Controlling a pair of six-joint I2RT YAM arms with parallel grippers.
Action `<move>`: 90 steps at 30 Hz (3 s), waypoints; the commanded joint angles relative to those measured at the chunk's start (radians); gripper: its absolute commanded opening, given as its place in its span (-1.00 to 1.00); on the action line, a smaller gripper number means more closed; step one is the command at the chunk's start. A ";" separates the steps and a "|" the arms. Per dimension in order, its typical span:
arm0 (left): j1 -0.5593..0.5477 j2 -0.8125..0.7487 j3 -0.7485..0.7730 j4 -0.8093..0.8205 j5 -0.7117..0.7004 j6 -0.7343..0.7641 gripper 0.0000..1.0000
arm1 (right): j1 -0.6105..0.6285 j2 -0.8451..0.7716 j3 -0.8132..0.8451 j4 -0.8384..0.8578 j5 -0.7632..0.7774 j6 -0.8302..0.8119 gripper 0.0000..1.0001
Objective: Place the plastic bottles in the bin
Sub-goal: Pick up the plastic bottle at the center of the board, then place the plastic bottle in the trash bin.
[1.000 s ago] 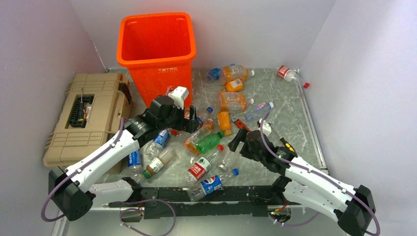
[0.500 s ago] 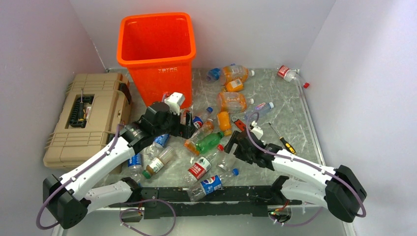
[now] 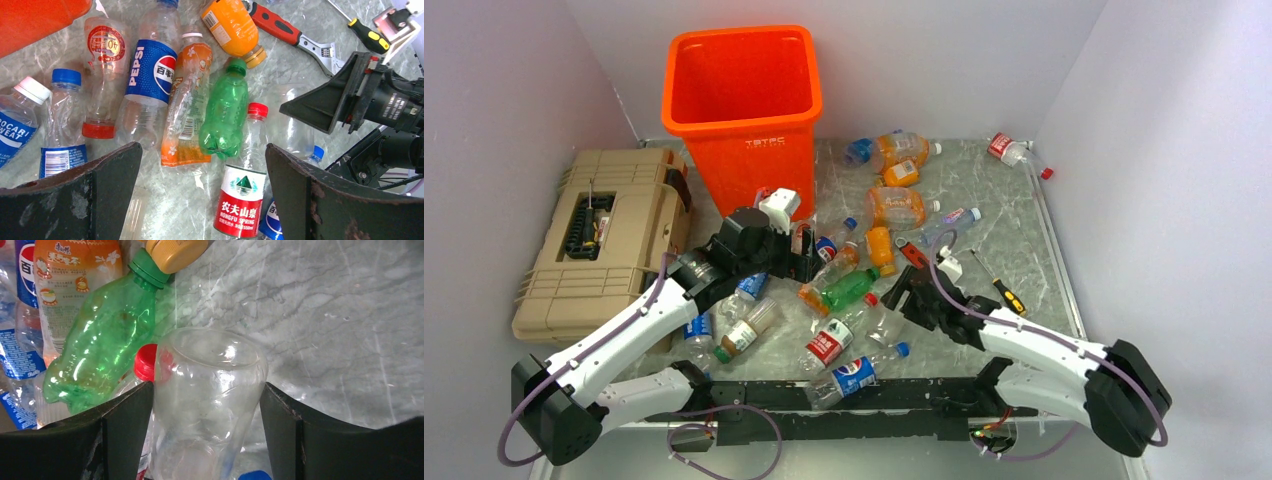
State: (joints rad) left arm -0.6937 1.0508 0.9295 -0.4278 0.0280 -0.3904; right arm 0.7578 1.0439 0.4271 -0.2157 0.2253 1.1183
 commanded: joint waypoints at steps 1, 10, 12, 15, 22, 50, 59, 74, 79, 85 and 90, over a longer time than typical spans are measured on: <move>-0.007 -0.025 0.002 0.029 -0.017 -0.001 0.99 | -0.003 -0.140 0.024 -0.066 0.077 -0.035 0.11; -0.006 -0.142 0.021 0.211 0.106 0.057 0.99 | -0.003 -0.495 0.155 0.037 0.074 -0.390 -0.10; -0.006 -0.169 0.009 0.312 0.206 0.086 0.99 | -0.003 -0.526 0.161 0.138 0.001 -0.459 -0.12; -0.007 -0.174 0.007 0.452 0.454 0.160 0.99 | -0.003 -0.503 0.199 0.237 -0.125 -0.526 -0.15; -0.006 -0.057 0.109 0.457 0.787 0.148 0.99 | -0.004 -0.459 0.191 0.467 -0.296 -0.562 -0.22; -0.010 0.131 0.096 0.630 0.843 -0.130 0.99 | -0.002 -0.324 0.127 0.913 -0.407 -0.478 -0.32; -0.010 0.116 0.083 0.657 0.843 -0.117 0.45 | -0.002 -0.319 0.126 0.885 -0.399 -0.476 -0.19; -0.008 0.042 0.179 0.462 0.710 0.023 -0.15 | -0.002 -0.514 0.336 0.345 -0.250 -0.662 1.00; -0.009 0.004 0.353 0.264 0.392 0.193 -0.15 | -0.002 -0.680 0.323 0.197 -0.096 -0.709 0.99; -0.007 0.107 0.616 0.155 -0.054 0.413 -0.14 | -0.002 -0.774 0.205 0.142 0.025 -0.652 0.99; 0.039 0.222 0.741 0.256 -0.313 0.608 -0.07 | -0.002 -0.765 0.154 0.109 0.039 -0.624 0.98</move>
State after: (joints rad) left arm -0.6964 1.1812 1.5990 -0.2100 0.0101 0.0124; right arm 0.7540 0.2657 0.6094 -0.0387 0.2077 0.4667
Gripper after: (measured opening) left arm 0.695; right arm 0.992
